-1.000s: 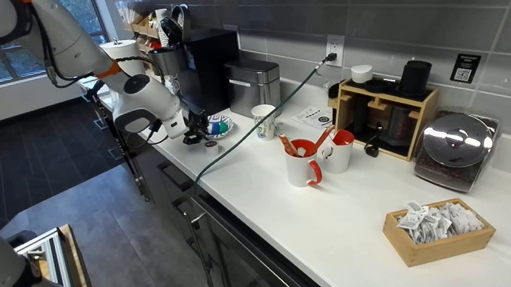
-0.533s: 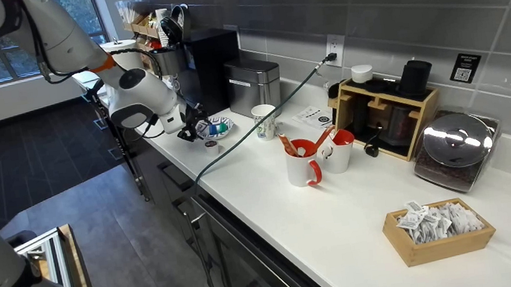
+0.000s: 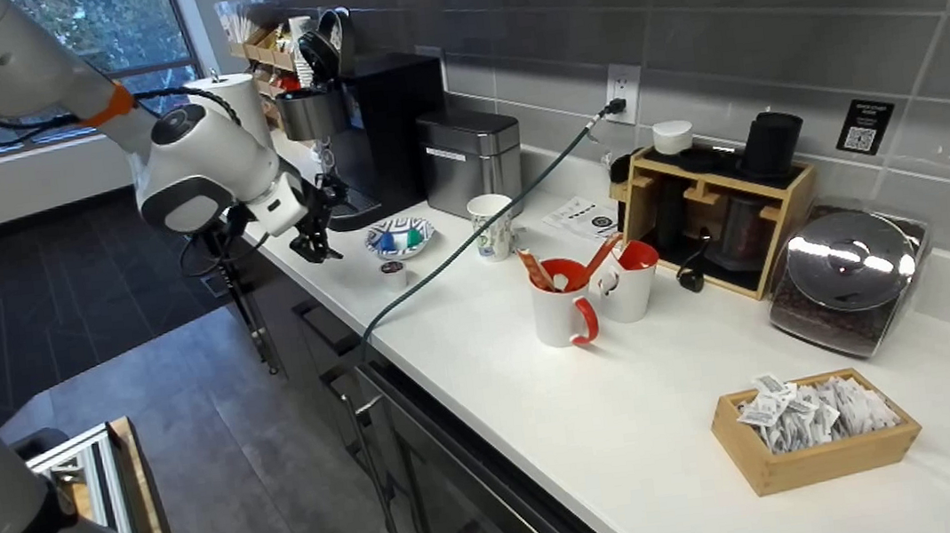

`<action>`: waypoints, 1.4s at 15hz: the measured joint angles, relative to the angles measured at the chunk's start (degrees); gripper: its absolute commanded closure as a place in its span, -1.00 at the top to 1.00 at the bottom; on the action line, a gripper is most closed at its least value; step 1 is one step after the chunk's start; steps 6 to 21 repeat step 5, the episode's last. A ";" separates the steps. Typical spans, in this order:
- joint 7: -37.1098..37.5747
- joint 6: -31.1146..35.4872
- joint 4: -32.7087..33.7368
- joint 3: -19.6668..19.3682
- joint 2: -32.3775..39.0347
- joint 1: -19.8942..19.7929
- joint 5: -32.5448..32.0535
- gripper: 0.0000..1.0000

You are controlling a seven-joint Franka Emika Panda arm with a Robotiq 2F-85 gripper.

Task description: Put the bowl on the counter

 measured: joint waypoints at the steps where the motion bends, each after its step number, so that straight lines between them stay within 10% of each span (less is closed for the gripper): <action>1: -1.25 0.00 -1.62 -1.79 -2.26 2.78 -0.28 1.00; 5: -5.94 0.36 -8.02 -6.70 -12.02 12.38 -1.50 1.00; 21: -5.94 0.36 -8.02 -6.70 -12.02 12.38 -1.50 1.00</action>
